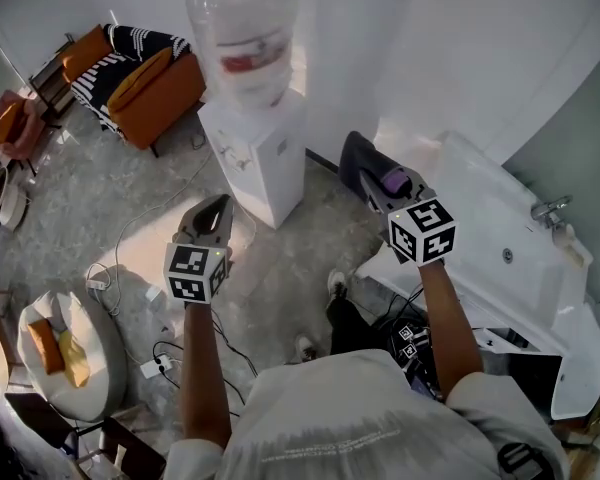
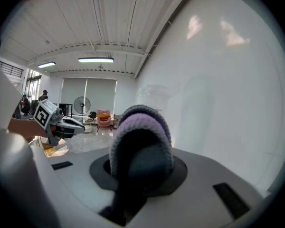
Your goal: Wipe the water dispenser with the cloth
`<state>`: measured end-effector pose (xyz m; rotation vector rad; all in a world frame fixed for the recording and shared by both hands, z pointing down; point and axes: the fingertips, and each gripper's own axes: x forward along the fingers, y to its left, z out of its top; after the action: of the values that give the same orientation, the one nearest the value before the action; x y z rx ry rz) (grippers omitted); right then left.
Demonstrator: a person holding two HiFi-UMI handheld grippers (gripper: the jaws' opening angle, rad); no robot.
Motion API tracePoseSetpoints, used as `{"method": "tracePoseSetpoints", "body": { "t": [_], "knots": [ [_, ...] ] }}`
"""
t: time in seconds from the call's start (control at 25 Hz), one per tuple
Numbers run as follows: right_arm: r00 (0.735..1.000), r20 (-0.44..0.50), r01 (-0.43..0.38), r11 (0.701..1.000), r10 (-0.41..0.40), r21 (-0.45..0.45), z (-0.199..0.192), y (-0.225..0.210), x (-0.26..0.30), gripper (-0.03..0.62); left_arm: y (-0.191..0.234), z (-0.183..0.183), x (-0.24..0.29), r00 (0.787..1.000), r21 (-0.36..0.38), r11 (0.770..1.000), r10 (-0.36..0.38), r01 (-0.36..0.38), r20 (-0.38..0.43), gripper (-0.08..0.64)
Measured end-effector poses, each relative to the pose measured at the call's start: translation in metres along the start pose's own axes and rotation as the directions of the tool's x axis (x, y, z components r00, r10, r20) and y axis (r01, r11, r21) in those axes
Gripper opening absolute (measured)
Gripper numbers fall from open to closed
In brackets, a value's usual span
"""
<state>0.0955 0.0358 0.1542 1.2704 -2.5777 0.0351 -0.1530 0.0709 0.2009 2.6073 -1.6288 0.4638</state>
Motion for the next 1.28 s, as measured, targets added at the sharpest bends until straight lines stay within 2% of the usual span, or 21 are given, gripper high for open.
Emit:
{"method": "tracePoseSetpoints", "body": {
  "t": [0.28, 0.44, 0.6, 0.72, 0.84, 1.04, 1.28],
  "knots": [
    [1.000, -0.017, 0.020, 1.000, -0.019, 0.005, -0.014, -0.055, 0.067, 0.086, 0.027, -0.005, 0.058, 1.000, -0.039, 0.999, 0.024, -0.024, -0.012, 0.017],
    [0.999, -0.037, 0.019, 0.999, -0.018, 0.038, -0.029, -0.098, 0.119, 0.086, 0.049, -0.006, 0.104, 0.997, -0.044, 0.997, 0.054, -0.056, -0.049, 0.017],
    [0.995, -0.096, 0.003, 0.998, 0.003, 0.059, -0.052, -0.140, 0.184, 0.086, 0.074, -0.015, 0.159, 0.993, -0.077, 0.994, 0.070, -0.078, -0.098, 0.017],
    [0.990, -0.138, -0.018, 0.998, 0.027, 0.067, -0.070, -0.165, 0.236, 0.086, 0.094, -0.024, 0.195, 0.988, -0.134, 0.986, 0.086, -0.103, -0.127, 0.017],
    [0.981, -0.191, -0.030, 0.998, 0.040, 0.055, -0.090, -0.186, 0.284, 0.086, 0.118, -0.040, 0.225, 0.977, -0.190, 0.970, 0.121, -0.154, -0.176, 0.017],
    [0.960, -0.274, -0.052, 0.998, 0.060, 0.035, -0.127, -0.207, 0.347, 0.084, 0.142, -0.068, 0.253, 0.955, -0.191, 0.960, 0.153, -0.205, -0.256, 0.015],
    [0.924, -0.379, -0.020, 0.995, 0.056, 0.099, -0.183, -0.208, 0.396, 0.084, 0.153, -0.095, 0.256, 0.945, -0.244, 0.940, 0.166, -0.238, -0.280, 0.014]
  ]
}}
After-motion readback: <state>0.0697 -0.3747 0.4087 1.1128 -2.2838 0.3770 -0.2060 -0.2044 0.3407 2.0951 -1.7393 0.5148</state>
